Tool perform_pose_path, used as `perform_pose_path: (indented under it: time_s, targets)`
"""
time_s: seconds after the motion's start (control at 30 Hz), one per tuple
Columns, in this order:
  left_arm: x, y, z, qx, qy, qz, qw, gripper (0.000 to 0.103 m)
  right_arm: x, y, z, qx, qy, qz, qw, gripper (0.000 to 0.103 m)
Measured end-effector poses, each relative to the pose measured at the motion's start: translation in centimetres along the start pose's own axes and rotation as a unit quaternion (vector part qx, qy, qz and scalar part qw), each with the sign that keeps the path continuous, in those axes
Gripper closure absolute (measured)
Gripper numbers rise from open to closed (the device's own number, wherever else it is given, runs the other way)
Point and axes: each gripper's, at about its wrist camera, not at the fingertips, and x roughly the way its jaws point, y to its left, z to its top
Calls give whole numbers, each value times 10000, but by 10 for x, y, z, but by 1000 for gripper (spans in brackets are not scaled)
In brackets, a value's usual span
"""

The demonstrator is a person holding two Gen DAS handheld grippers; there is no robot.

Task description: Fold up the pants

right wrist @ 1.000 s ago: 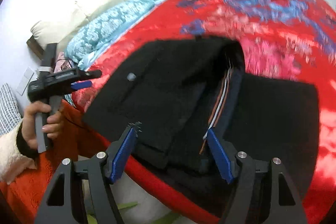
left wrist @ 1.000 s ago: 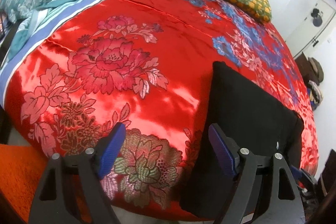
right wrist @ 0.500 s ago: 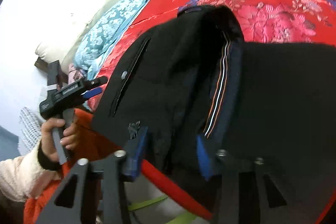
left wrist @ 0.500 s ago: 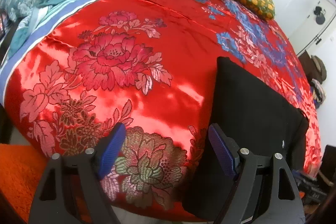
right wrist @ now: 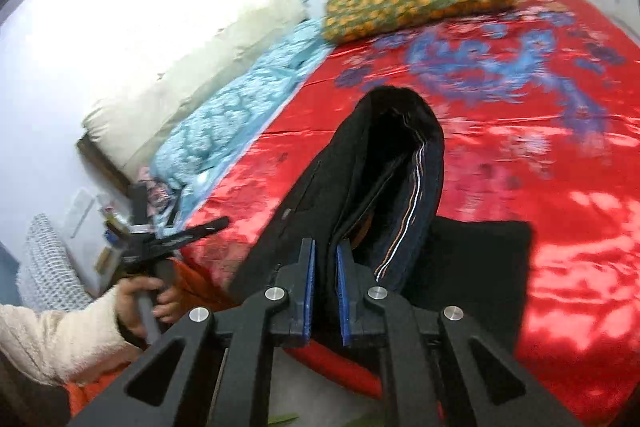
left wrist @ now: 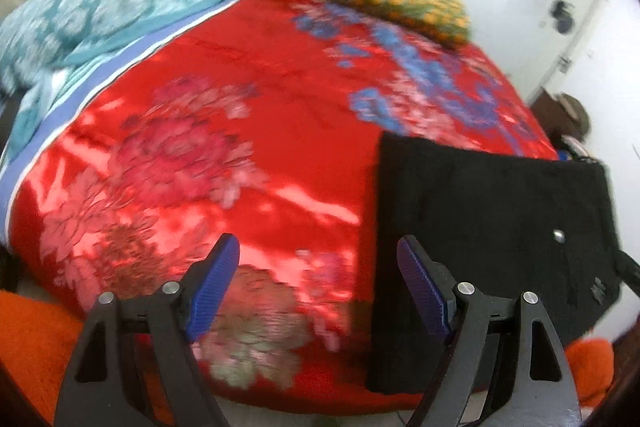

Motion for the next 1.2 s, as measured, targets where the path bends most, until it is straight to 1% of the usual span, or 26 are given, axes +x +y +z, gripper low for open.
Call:
perform_pose_path:
  time_s: [0.1, 0.13, 0.17, 0.2, 0.23, 0.27, 0.33, 0.37, 0.4, 0.43, 0.47, 0.5, 0.57, 0.63, 0.67, 0.73, 0.83, 0.9, 0.93, 0.97, 1.03, 1.07, 1.13, 1.2]
  targets:
    - [-1, -27, -7, 467, 37, -248, 9986, 20, -13, -40, -28, 614, -105, -357, 9974, 93]
    - [1, -36, -10, 639, 70, -317, 9974, 20, -13, -56, -42, 823, -87, -621, 9946, 93]
    - [2, -43, -13, 773, 106, -375, 9962, 20, -6, -71, -50, 943, 19, -877, 9917, 97]
    - [5, -54, -17, 959, 165, -449, 9942, 20, 0, -82, -60, 1083, 190, -1040, 9885, 103]
    - [7, -62, -21, 1135, 222, -500, 9920, 20, 8, -95, -69, 1305, 414, -1188, 9834, 102]
    - [12, -75, -27, 1404, 339, -547, 9880, 19, 15, -107, -77, 1563, 622, -1300, 9771, 102]
    - [23, -91, -38, 1820, 583, -505, 9803, 19, 16, -104, -72, 1449, 560, -1273, 9796, 102]
    - [29, -97, -44, 1984, 663, -437, 9769, 19, 16, -97, -67, 1278, 516, -1365, 9810, 101]
    - [31, -101, -47, 2078, 692, -413, 9748, 19, 13, -91, -62, 1111, 452, -1528, 9810, 97]
    - [31, -105, -50, 2155, 697, -420, 9731, 19, 12, -87, -59, 998, 407, -1671, 9800, 92]
    - [29, -107, -51, 2194, 681, -440, 9722, 19, 7, -78, -53, 804, 312, -1905, 9779, 75]
    - [29, -109, -51, 2218, 669, -453, 9717, 19, 4, -70, -47, 638, 209, -2047, 9765, 51]
    - [28, -110, -53, 2272, 674, -456, 9704, 19, -2, -47, -31, 253, -107, -2180, 9756, 28]
    - [29, -111, -54, 2317, 667, -414, 9696, 19, 2, -26, -11, -111, -306, -2112, 9769, 28]
    - [29, -111, -54, 2323, 660, -407, 9696, 19, 5, -21, 0, -243, -311, -2019, 9786, 28]
    - [30, -112, -56, 2334, 641, -397, 9694, 19, 27, -5, 18, -444, -266, -1854, 9813, 28]
    - [27, -110, -59, 2393, 609, -387, 9683, 19, 58, 15, 26, -834, -167, -1782, 9803, 28]
    - [25, -111, -62, 2449, 585, -377, 9671, 19, 83, 18, 18, -1075, 98, -1854, 9767, 28]
    - [26, -111, -62, 2472, 577, -378, 9665, 19, 90, 17, 14, -1128, 202, -1944, 9742, 28]
    - [25, -111, -63, 2498, 568, -381, 9659, 19, 100, 10, 8, -1153, 359, -2123, 9697, 28]
    - [23, -111, -64, 2530, 563, -405, 9650, 18, 112, -9, -4, -983, 707, -2372, 9639, 30]
    - [23, -111, -64, 2543, 563, -403, 9646, 18, 111, -17, -7, -892, 789, -2368, 9642, 33]
    - [22, -111, -64, 2551, 560, -394, 9645, 18, 101, -22, -10, -811, 731, -2369, 9654, 33]
    - [22, -111, -63, 2500, 559, -421, 9657, 18, 86, -14, -11, -899, 620, -2392, 9648, 33]
